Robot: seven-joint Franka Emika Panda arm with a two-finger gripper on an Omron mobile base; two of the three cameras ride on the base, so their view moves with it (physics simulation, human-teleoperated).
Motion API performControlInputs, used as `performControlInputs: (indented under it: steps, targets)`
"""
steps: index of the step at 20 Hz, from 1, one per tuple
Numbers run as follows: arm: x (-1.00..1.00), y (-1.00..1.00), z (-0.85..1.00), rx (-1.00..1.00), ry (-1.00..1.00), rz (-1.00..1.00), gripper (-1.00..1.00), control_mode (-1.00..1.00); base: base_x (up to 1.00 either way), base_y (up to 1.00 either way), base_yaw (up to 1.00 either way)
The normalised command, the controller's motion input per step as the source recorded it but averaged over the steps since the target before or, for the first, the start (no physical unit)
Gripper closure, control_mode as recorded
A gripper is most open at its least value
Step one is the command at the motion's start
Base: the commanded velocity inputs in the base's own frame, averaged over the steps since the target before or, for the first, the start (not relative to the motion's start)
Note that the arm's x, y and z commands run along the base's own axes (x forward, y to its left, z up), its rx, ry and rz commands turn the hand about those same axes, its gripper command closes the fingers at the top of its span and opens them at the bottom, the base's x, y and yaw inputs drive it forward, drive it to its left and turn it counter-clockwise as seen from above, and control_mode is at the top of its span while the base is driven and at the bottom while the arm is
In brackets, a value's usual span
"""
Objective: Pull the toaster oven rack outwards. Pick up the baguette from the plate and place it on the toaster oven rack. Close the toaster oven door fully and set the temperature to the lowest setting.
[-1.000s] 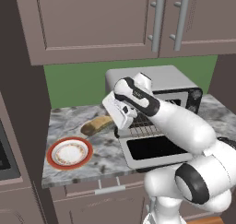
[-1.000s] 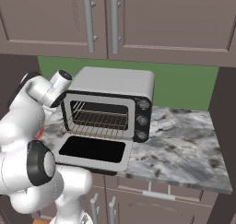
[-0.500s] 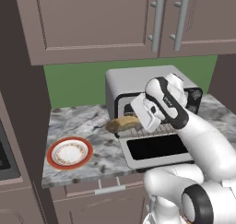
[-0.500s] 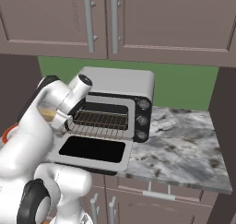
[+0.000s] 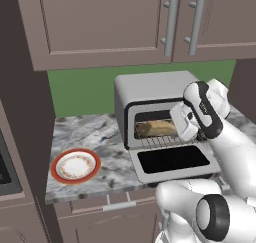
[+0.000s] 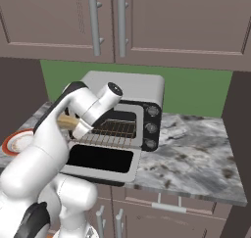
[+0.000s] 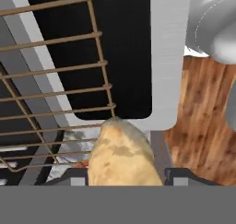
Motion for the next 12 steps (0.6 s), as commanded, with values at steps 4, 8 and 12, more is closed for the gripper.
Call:
performControlInputs:
  steps: [4,8,12]
  targets:
    - [0.03,-0.64,0.04,-0.02,0.09,-0.16,1.00,-1.00,0.00,0.00,0.00]
    - [0.10,-0.52,0.01,-0.05,0.01,-0.13,1.00,-1.00,0.00,0.00,0.00]
    - [0.06,-0.47,0.00,-0.14,0.00,-0.13,1.00,-1.00,0.00,0.00,0.00]
